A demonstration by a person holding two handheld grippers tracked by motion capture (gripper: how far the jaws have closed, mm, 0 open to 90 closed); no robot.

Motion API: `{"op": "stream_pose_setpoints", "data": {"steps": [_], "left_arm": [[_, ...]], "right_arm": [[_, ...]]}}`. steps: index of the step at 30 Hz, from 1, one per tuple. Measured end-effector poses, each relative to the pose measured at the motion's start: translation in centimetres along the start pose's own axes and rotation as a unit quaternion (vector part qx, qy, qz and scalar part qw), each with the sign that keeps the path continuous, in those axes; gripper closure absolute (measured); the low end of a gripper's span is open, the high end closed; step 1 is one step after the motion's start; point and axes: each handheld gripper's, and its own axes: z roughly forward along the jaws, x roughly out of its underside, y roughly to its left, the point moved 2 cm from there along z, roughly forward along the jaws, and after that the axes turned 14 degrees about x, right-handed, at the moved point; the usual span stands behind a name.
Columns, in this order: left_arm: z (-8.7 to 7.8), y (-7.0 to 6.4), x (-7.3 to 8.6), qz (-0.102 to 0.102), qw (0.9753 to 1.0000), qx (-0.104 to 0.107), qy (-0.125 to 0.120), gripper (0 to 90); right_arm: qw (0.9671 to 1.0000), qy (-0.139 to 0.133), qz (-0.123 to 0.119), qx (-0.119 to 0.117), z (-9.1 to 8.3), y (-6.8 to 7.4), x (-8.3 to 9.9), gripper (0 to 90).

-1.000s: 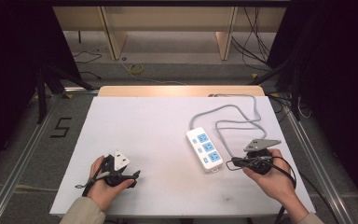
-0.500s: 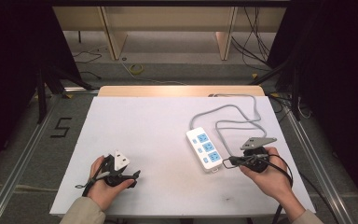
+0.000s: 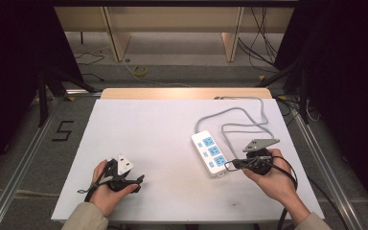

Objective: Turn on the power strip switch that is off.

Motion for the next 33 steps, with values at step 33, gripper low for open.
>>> {"op": "stream_pose_setpoints", "data": {"steps": [33], "left_arm": [[0.0, 0.0, 0.0, 0.001, 1.0000, -0.003, -0.001, 19.4]], "right_arm": [[0.9999, 0.013, -0.007, -0.008, 0.9, 0.5, -1.3, 90.0]]}}
